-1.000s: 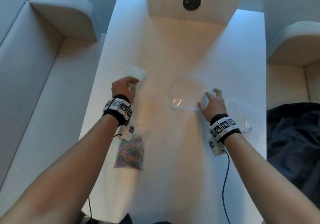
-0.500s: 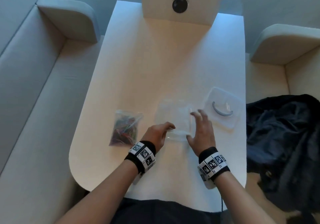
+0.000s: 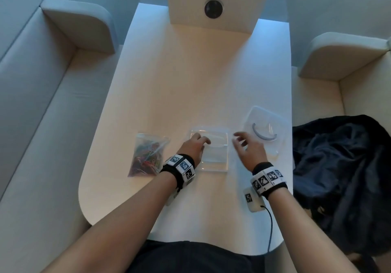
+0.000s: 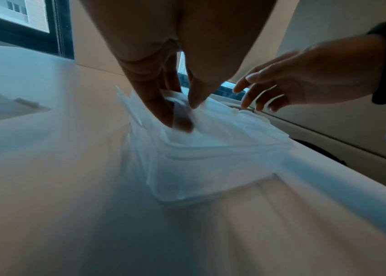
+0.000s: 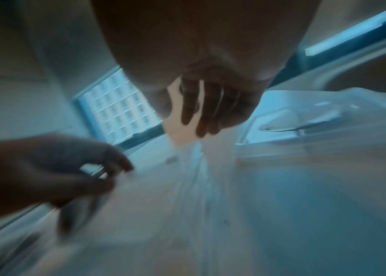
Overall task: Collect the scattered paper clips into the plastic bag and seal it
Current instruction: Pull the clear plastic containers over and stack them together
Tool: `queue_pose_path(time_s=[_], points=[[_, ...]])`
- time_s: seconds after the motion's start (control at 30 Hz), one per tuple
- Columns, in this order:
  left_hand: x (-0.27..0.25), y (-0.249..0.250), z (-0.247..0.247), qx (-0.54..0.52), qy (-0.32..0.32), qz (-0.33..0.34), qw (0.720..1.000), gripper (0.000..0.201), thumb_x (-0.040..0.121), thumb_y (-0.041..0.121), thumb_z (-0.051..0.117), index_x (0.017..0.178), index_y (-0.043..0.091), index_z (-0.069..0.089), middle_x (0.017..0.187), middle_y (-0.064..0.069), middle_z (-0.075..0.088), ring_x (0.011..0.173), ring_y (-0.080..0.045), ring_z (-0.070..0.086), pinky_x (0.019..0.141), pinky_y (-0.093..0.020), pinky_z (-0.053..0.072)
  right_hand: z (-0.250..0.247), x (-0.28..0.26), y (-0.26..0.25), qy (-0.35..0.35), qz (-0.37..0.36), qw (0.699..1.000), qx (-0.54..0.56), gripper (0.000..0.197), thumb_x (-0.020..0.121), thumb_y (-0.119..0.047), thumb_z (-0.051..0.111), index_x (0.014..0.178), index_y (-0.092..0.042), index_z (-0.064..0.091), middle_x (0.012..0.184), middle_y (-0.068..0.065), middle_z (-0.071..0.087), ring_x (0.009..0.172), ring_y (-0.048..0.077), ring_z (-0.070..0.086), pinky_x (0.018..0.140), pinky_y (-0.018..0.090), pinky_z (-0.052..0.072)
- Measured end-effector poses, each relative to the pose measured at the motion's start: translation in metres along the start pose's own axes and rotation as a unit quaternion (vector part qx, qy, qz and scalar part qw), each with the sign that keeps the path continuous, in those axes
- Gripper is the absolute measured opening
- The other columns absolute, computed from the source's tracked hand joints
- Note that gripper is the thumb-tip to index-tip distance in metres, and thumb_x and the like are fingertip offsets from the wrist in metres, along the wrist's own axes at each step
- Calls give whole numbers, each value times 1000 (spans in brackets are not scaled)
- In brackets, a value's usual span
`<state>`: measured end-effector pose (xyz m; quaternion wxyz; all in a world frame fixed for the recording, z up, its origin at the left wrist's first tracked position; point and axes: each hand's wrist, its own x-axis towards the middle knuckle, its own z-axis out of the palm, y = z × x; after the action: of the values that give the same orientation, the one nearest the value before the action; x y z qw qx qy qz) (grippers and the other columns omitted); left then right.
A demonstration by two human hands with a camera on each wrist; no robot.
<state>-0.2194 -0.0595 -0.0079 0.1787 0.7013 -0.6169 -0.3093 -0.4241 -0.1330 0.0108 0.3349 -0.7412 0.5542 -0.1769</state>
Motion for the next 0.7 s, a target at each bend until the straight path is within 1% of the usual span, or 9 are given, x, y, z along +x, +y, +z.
queue_pose_path(time_s=[0.07, 0.13, 0.23, 0.3, 0.37, 0.4, 0.53, 0.6, 0.7], points=[[14, 2, -1, 44, -27, -4, 999, 30, 94, 4, 47, 118, 15, 61, 116, -10, 59, 95, -33, 62, 85, -39, 50, -9, 17, 22, 118, 121, 986, 1, 37, 87, -34, 64, 119, -14, 62, 115, 11, 58, 105, 26, 57, 94, 37, 47], [25, 4, 0, 100, -53, -9, 994, 32, 93, 4, 47, 119, 16, 60, 117, -10, 62, 100, -33, 62, 87, -39, 50, -18, 29, 43, 169, 268, 948, -36, 59, 82, -46, 67, 130, -16, 52, 131, 17, 45, 120, 35, 44, 102, 45, 40], [35, 9, 2, 194, -61, 21, 979, 25, 89, 4, 56, 108, 15, 68, 99, -9, 71, 92, -30, 65, 81, -36, 49, -29, 39, 73, 157, 395, 903, -59, 84, 72, -53, 70, 138, -14, 37, 138, 21, 40, 126, 42, 40, 104, 52, 36], [40, 12, 2, 246, -79, 28, 966, 18, 72, 5, 75, 85, 18, 75, 78, -6, 71, 73, -29, 65, 68, -34, 51, -38, 42, 92, 133, 429, 891, -72, 85, 68, -61, 66, 132, -11, 42, 131, 21, 51, 119, 42, 49, 101, 52, 38], [43, 7, 7, 228, -67, 31, 971, 19, 56, 4, 86, 66, 16, 75, 67, -6, 62, 60, -28, 59, 52, -30, 47, -50, 43, 109, 127, 419, 898, -38, 68, 73, -60, 63, 118, -9, 55, 112, 18, 62, 98, 37, 58, 88, 45, 47], [46, 6, 9, 216, -64, 22, 974, 17, 59, 4, 86, 68, 14, 75, 72, -7, 60, 63, -28, 58, 52, -30, 46, -56, 43, 117, 135, 414, 900, -2, 57, 78, -53, 64, 113, -8, 59, 106, 16, 64, 89, 34, 59, 81, 41, 49], [47, 8, 10, 148, -44, 3, 988, 17, 88, 7, 62, 101, 15, 67, 100, -7, 62, 91, -29, 60, 77, -38, 52, -75, 40, 124, 246, 400, 881, 60, 38, 82, -33, 68, 115, -13, 64, 110, 11, 69, 94, 29, 65, 83, 34, 52], [43, 11, 4, 84, -19, -9, 996, 13, 87, 14, 63, 101, 17, 65, 96, -3, 62, 86, -23, 60, 80, -35, 51, -77, 43, 104, 297, 310, 899, 91, 33, 85, -30, 66, 114, -15, 62, 104, 8, 69, 89, 20, 64, 82, 30, 51], [35, 14, -5, -32, 42, -31, 998, 15, 89, 20, 61, 104, 19, 66, 84, 2, 62, 74, -16, 58, 76, -31, 52, -71, 43, 64, 273, 200, 909, 244, 35, 90, -17, 61, 124, -11, 54, 99, 7, 63, 83, 13, 60, 78, 29, 50]])
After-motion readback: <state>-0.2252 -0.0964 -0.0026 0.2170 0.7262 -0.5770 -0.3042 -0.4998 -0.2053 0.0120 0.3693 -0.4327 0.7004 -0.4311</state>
